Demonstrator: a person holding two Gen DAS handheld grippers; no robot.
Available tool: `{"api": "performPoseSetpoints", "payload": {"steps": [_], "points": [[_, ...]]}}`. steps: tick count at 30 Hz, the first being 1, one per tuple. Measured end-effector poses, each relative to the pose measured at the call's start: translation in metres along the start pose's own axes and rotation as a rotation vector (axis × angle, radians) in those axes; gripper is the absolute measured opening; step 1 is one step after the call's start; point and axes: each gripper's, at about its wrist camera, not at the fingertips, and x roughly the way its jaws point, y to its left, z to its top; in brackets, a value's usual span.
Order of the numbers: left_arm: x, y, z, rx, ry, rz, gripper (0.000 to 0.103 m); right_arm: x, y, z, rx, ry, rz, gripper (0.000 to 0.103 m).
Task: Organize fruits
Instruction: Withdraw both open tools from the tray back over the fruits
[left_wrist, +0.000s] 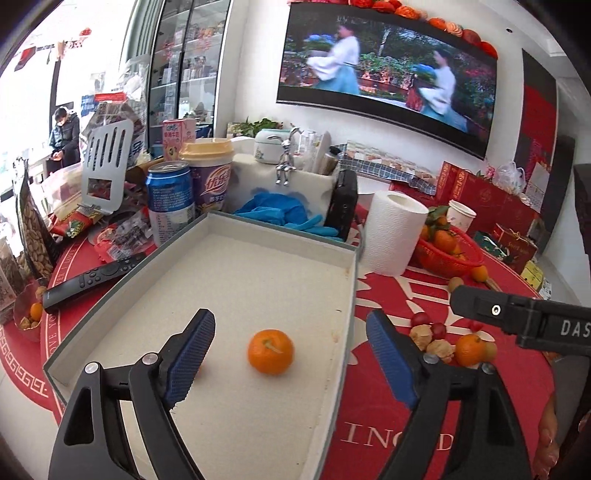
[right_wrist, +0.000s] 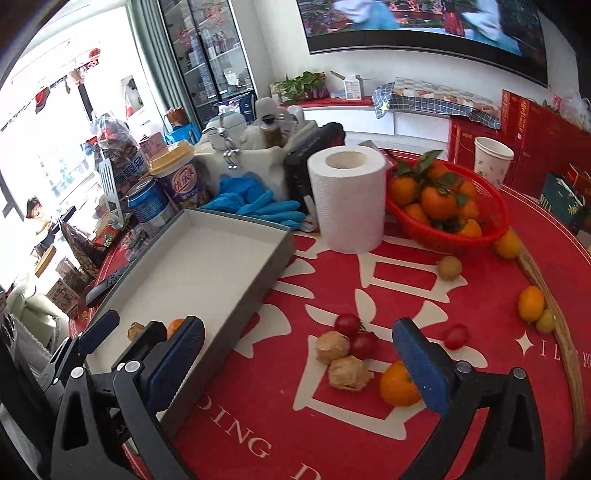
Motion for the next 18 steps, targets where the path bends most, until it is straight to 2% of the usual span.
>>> {"api": "performPoseSetpoints", "payload": {"steps": [5, 9, 14, 18], "points": [[-0.006, -0.029, -0.009, 0.088, -0.029, -0.092, 0.088, -0.008, -0.050, -0.018, 0.106, 0.049, -0.049, 0.102], [-0.005, -0.057, -0.020, 0.184, -0.007, -0.186, 0.089, -0.011, -0.087, -0.040, 0.175, 0.084, -0.116, 0.102], [0.003, -0.094, -0.039, 0.292, 0.127, -0.278, 0.089, -0.014, -0.116, -0.070, 0.179, 0.157, -0.204, 0.102], [0.014, -0.114, -0.053, 0.314, 0.244, -0.283, 0.089, -0.021, -0.129, -0.085, 0.153, 0.146, -0.259, 0.103]]}}
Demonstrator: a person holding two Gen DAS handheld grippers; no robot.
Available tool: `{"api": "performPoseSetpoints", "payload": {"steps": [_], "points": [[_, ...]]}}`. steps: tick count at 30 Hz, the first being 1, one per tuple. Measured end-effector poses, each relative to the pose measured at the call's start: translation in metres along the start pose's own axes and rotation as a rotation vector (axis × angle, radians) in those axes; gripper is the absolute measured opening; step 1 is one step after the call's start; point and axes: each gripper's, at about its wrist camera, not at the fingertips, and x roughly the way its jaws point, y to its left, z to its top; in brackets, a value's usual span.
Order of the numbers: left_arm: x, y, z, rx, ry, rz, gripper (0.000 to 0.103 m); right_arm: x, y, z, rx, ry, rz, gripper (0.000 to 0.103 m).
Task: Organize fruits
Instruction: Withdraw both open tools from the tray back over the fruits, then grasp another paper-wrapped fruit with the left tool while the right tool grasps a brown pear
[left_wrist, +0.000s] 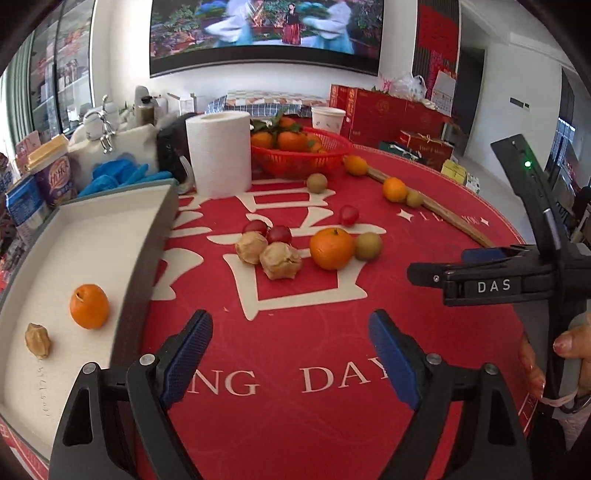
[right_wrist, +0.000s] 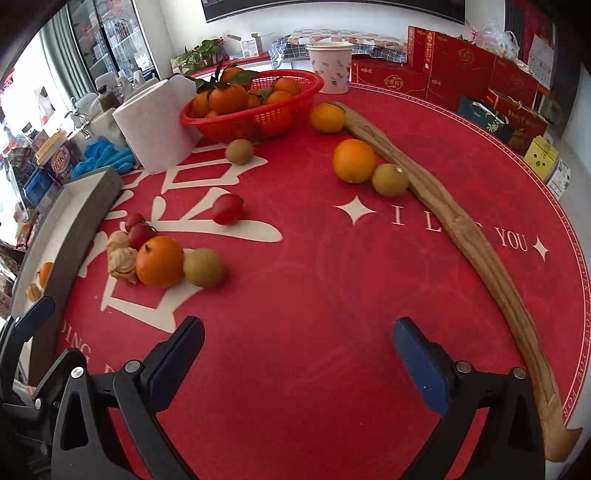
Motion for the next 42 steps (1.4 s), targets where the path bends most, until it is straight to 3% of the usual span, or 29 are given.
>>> {"api": "performPoseSetpoints", "payload": {"steps": [4, 9, 25, 30, 38, 42], "points": [[0.020, -0.006, -0.006, -0.030, 0.107, 0.005, 0.089, -0.001, -0.004, -0.001, -0.018, -0.039, -0.010, 0.102], [0.024, -0.014, -0.004, 0.005, 0.128, 0.062, 0.089, 0.006, 0.003, 0.003, -0.062, -0.017, -0.080, 0.102], [0.046, 0.015, 0.021, -0.069, 0.142, 0.131, 0.088, 0.003, -0.006, 0.001, -0.051, -0.019, -0.087, 0.103], [0.059, 0.009, 0.038, -0.059, 0.147, 0.122, 0.075, 0.003, -0.006, 0.001, -0.048, -0.019, -0.090, 0.103], [0.070, 0.010, 0.056, -0.091, 0.151, 0.150, 0.031, 0.002, -0.007, 0.000, -0.049, -0.024, -0.090, 0.103], [0.066, 0.010, 0.052, -0.089, 0.138, 0.163, 0.029, 0.001, -0.007, 0.000, -0.051, -0.034, -0.089, 0.103]]}}
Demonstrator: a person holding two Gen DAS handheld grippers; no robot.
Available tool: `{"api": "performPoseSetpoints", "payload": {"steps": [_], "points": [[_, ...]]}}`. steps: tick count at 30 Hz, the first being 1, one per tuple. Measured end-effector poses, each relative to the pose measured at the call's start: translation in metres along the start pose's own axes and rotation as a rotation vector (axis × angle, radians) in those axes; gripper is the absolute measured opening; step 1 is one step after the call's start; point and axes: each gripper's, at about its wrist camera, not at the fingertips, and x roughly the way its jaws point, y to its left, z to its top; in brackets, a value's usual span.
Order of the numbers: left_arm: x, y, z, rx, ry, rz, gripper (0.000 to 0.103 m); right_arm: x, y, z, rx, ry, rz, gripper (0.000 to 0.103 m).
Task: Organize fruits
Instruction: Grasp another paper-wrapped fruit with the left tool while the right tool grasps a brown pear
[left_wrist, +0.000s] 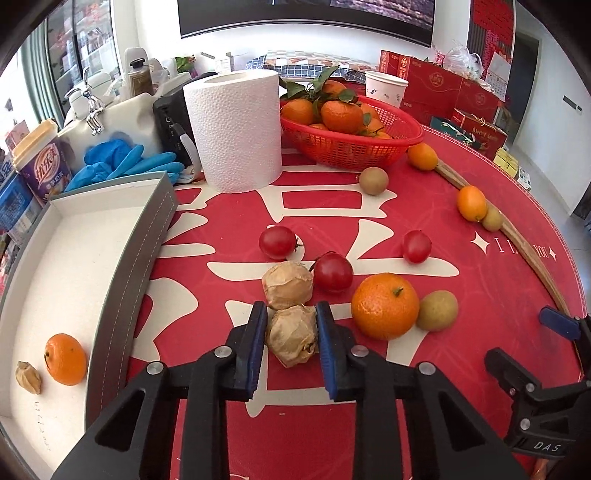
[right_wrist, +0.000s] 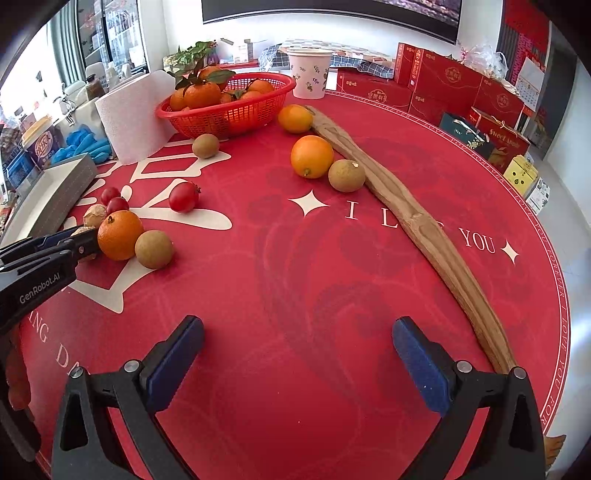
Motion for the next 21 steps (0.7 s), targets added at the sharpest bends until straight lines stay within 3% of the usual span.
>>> {"api": "performPoseSetpoints", "payload": {"steps": [6, 19, 21], "points": [[-0.013, 0.008, -0.018, -0.007, -0.014, 0.022, 0.029, 0.000, 0.001, -0.001, -0.011, -0.005, 0.009, 0.103], [-0.010, 0.018, -0.019, -0.020, -0.041, 0.022, 0.037, 0.021, 0.066, 0.028, -0.240, -0.020, 0.162, 0.102], [-0.010, 0.020, -0.019, -0.028, -0.041, 0.013, 0.037, 0.021, 0.071, 0.033, -0.255, -0.037, 0.172, 0.093]]}}
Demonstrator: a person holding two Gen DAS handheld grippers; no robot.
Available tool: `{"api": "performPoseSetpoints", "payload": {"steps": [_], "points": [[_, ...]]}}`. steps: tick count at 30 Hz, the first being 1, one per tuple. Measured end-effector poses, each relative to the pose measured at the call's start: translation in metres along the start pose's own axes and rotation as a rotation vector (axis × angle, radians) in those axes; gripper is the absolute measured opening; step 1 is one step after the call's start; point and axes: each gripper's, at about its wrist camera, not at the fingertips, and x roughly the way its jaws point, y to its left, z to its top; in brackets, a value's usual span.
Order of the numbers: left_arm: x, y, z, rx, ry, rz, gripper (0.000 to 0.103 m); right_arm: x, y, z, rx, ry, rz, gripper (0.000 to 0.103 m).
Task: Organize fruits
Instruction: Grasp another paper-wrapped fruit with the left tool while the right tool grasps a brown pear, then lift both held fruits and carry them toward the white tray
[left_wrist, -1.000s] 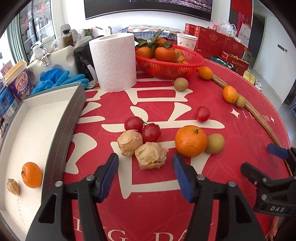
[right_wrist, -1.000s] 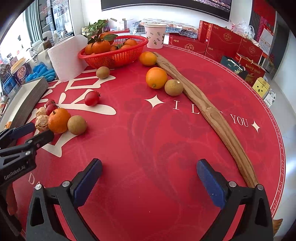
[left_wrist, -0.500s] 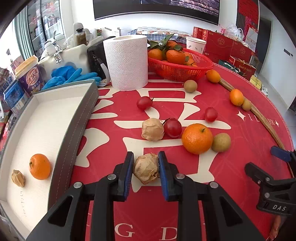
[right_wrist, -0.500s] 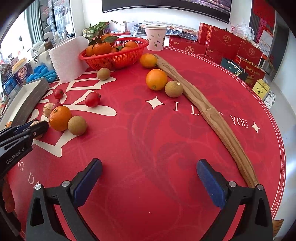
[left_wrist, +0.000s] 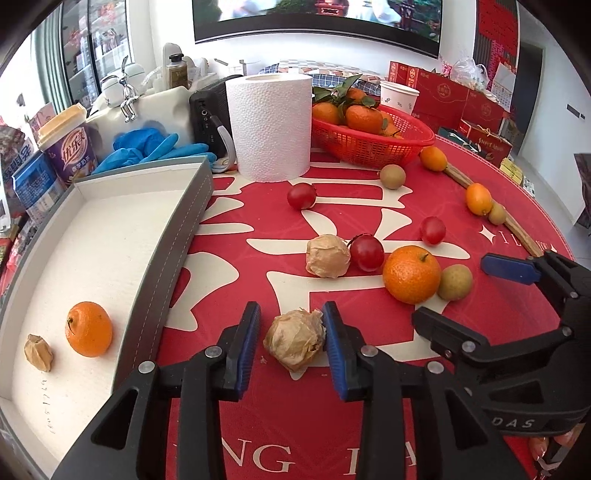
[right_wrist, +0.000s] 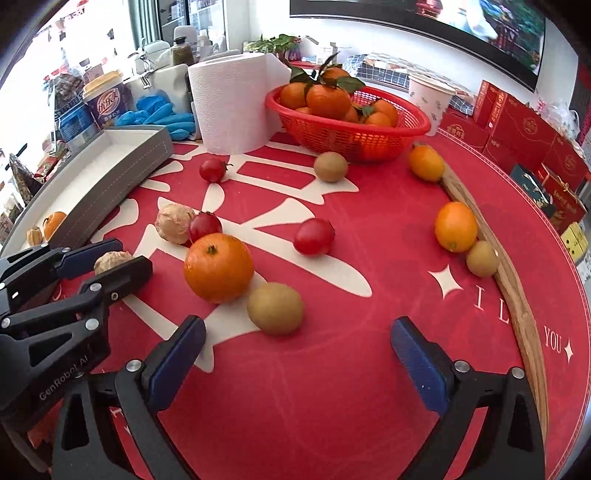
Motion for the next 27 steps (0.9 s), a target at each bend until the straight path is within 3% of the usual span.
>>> {"api": "performPoseSetpoints", "payload": {"steps": [1, 3, 4, 5, 15, 27], "points": [[0.000, 0.000, 0.000, 0.001, -0.001, 0.001, 0.037, -0.001, 0.002, 0.001, -0.003, -0.009, 0.007, 0.088], [0.000, -0.001, 0.000, 0.006, -0.002, 0.000, 0.033, -0.005, 0.005, 0.002, -0.012, -0.032, 0.010, 0.058], [0.000, -0.002, 0.000, 0.009, -0.003, -0.003, 0.027, -0.006, 0.006, 0.002, -0.012, -0.038, 0.009, 0.049], [0.000, -0.003, 0.000, 0.011, -0.003, -0.002, 0.027, -0.008, 0.006, 0.000, -0.004, -0.045, 0.007, 0.029], [-0.002, 0.005, -0.001, -0.038, -0.009, -0.077, 0.027, -0.015, -0.026, -0.011, 0.175, -0.069, 0.046, 0.030], [-0.002, 0.006, -0.001, -0.037, -0.008, -0.077, 0.027, -0.014, -0.021, -0.011, 0.168, -0.067, 0.011, 0.030]]}}
